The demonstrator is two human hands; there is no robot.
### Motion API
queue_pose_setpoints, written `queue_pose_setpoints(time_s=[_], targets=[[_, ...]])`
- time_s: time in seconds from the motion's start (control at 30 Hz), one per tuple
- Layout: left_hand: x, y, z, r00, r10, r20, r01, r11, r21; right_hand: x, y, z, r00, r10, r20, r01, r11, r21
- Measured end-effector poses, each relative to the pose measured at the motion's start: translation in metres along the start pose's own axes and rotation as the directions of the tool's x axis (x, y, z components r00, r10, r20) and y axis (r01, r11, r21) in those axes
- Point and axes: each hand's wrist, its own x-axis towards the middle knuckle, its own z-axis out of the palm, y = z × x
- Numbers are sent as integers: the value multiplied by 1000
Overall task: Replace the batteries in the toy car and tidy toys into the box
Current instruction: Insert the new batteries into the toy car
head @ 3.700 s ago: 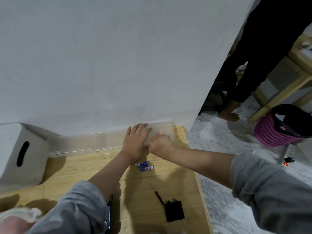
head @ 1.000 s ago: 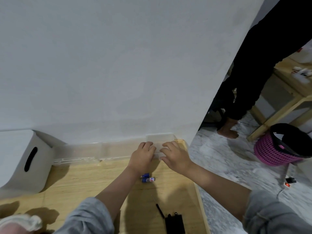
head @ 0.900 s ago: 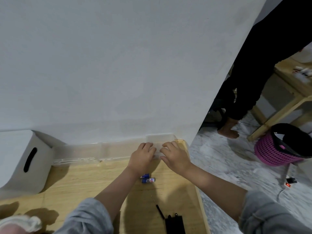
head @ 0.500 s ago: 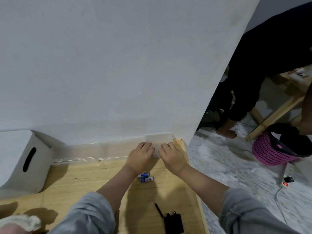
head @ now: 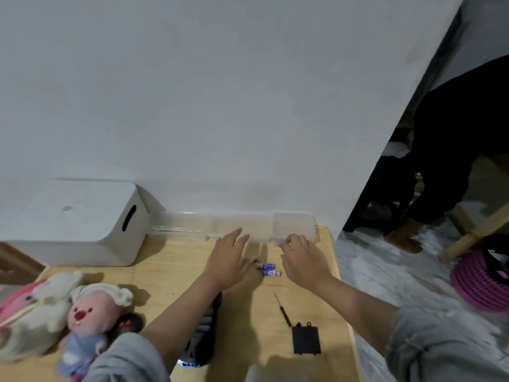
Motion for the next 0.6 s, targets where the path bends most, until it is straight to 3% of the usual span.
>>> queue_pose_setpoints(time_s=[0.2,0.3,0.6], targets=[[-65,-20,-11,989,-149,-21,148,988,-42,-2,-41,6,971,-9,237,-15,995,98],[-91,-28,-11,975,-222,0,222,974,-51,0,-50,7,963,21,269,-58,990,130],[-148,-39,5,940,-335,69,339,940,-48,17,-55,28,942,-88,324,76,996,50]])
